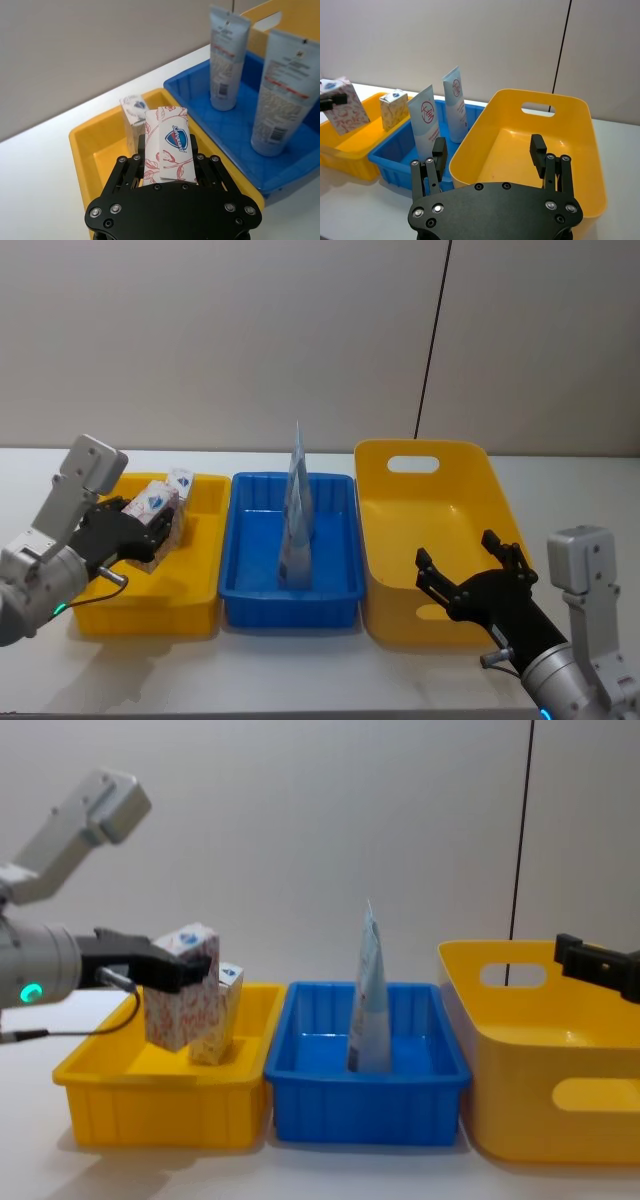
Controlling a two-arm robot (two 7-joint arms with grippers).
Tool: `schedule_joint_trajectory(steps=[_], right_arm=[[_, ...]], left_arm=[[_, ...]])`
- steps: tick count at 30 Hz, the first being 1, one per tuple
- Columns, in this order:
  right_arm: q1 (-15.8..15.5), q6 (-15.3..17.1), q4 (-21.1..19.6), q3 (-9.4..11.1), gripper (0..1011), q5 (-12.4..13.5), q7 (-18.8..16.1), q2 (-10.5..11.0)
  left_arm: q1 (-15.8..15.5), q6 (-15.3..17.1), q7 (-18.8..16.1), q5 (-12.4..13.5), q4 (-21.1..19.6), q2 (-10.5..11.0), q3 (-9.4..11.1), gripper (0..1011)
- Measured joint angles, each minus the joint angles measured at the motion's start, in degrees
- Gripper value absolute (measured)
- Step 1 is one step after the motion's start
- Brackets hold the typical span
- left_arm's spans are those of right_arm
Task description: Bimanual collaborative sorting of washing and personal care products
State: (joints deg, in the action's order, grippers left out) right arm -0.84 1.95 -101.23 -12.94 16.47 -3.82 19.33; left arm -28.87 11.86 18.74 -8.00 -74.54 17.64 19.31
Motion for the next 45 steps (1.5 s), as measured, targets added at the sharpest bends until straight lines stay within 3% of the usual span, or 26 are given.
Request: schedule_joint_trajectory(steps=[10, 22, 34, 45], right_arm=[[0.0, 0.0, 0.0, 0.0, 1000, 0.0, 0.0, 0.0], [0.0, 0.0, 0.0, 0.0, 1000, 0.0, 0.0, 0.0], [0.0, 0.0, 0.0, 0.0, 1000, 0.0, 0.0, 0.0], [0.0, 0.0, 0.0, 0.0, 1000, 0.0, 0.0, 0.0]], left_arm=[[2.1, -0.2, 5.7, -1.9, -7.8, 4.7, -0.6, 381], [3.1, -1.5, 15.6, -6.3, -15.1, 10.9, -1.2, 381], [0.9, -3.1, 25.0, -10.1, -17.1, 14.3, -0.1, 381], [-3.7, -4.9, 34.2, -12.9, -14.5, 14.7, 2.8, 381]])
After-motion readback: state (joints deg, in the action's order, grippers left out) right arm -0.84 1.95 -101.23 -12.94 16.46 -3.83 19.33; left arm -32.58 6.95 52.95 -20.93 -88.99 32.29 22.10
